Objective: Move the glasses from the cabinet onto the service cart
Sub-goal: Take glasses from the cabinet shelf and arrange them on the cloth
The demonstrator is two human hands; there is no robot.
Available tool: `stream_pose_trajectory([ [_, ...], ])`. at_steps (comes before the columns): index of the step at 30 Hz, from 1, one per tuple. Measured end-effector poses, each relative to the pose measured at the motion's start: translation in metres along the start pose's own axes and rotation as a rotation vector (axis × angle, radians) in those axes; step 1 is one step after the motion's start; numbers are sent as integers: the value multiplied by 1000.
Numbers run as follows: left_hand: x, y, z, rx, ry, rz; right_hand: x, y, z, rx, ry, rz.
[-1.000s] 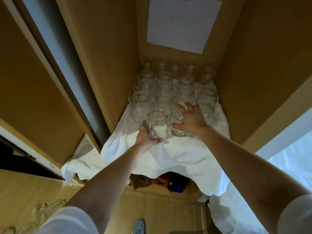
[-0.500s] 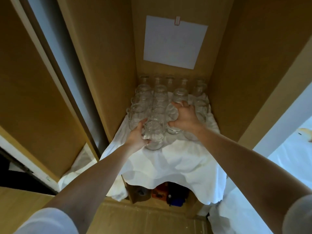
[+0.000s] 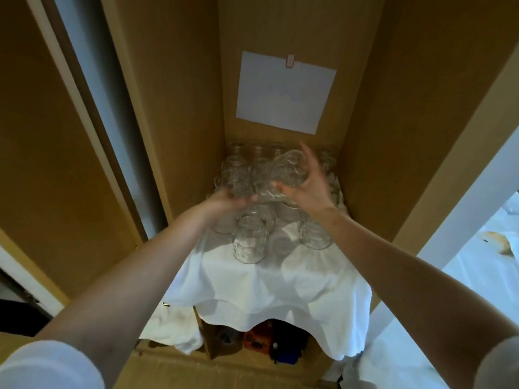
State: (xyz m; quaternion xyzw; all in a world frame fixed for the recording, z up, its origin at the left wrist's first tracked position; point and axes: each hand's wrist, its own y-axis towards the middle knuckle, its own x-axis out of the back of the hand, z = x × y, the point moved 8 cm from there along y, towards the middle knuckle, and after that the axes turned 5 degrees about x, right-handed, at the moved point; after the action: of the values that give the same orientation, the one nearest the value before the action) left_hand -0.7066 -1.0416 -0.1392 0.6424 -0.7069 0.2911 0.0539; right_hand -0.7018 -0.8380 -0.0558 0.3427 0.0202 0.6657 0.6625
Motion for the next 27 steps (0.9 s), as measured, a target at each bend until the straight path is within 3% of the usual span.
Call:
stream_pose_trajectory([
  [3, -3, -11, -24, 31, -559, 180, -2, -1, 7, -77, 182, -70],
  [6, -29, -17, -37, 48, -847, 360, -12, -7, 7, -128, 287, -76],
  [8, -32, -13, -38, 48, -977, 309, -20, -12, 2, -145, 291, -8],
  [10, -29, -12, -35, 56, -964, 227, -27, -15, -9, -163, 240, 112],
  [13, -15, -11, -38, 23, -824, 127, -30, -17, -23, -190, 184, 269],
  [17, 6, -13, -67, -109, -476, -111, -22, -8, -31, -193, -31, 307],
  [19, 15, -15, -87, -233, -240, -245, -18, 0, -22, -90, -214, 306],
  [21, 14, -22, -111, -406, 120, -328, -19, 3, -6, -20, -242, 302],
  [24, -11, -32, -132, -573, 657, -342, -18, 4, -3, -41, -152, 283],
  [27, -28, -24, -125, -602, 696, -216, -15, -5, -14, -81, -107, 283],
])
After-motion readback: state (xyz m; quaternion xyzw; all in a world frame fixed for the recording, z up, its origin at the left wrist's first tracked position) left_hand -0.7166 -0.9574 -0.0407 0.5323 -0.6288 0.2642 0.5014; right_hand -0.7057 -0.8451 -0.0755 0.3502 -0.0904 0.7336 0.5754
